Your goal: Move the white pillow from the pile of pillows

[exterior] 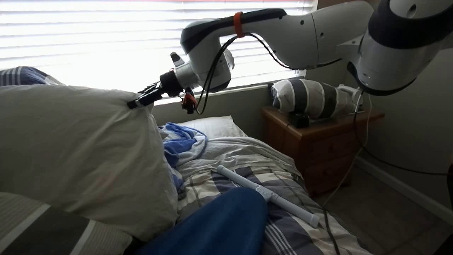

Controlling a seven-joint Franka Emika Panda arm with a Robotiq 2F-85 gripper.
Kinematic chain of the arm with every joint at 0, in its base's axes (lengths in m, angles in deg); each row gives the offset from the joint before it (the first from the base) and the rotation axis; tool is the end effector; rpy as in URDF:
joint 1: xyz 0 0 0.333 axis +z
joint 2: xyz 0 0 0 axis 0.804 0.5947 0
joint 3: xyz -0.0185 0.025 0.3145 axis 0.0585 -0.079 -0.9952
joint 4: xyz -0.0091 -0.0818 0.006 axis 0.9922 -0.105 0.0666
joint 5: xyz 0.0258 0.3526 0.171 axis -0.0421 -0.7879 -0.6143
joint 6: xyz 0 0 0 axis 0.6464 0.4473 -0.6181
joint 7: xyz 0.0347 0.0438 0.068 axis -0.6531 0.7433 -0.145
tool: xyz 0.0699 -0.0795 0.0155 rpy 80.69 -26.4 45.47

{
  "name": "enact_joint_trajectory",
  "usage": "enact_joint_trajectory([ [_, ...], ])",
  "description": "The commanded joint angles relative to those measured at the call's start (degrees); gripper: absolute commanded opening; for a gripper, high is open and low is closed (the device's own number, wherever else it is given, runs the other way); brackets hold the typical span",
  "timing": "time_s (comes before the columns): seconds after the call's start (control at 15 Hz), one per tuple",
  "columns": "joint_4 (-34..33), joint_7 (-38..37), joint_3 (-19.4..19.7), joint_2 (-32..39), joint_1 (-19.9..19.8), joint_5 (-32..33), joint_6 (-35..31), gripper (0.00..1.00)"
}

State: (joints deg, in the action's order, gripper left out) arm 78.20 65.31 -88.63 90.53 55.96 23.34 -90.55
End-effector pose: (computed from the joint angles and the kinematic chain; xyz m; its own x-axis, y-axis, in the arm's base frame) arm 0.8236 0.2062 0.2195 0.1819 0.2515 0.9506 0.8020 -0.5973 0.0045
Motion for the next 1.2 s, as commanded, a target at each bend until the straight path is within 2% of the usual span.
enact_joint_trajectory([
  [0.0, 0.84, -3.89, 3.31, -0.34, 0.74, 1.8, 1.13, 1.0],
  [0.07, 2.16, -4.85, 3.47, -0.8, 0.11, 1.72, 5.94, 1.0],
  [0.13, 2.69, -6.08, 4.51, -1.16, 0.14, 2.23, 8.84, 0.75],
  [0.2, 2.81, -7.72, 5.69, -1.58, 0.4, 2.81, 11.47, 0.74],
  [0.27, 2.51, -8.79, 6.48, -1.8, 0.51, 3.25, 13.86, 0.68],
  [0.53, 2.4, -15.78, 12.03, -5.23, 1.28, 7.36, 21.75, 0.39],
  [0.73, 2.17, -18.1, 15.05, -8.35, 1.89, 10.54, 28.49, 0.19],
  [0.87, 1.13, -17.45, 16.93, -10.18, 3.01, 12.77, 30.44, 0.06],
  [1.0, 0.63, -16.22, 18.15, -11.85, 4.28, 14.62, 31.28, 0.01],
  [1.13, 0.49, -15.86, 19.19, -13.79, 5.66, 16.43, 32.28, 0.03],
])
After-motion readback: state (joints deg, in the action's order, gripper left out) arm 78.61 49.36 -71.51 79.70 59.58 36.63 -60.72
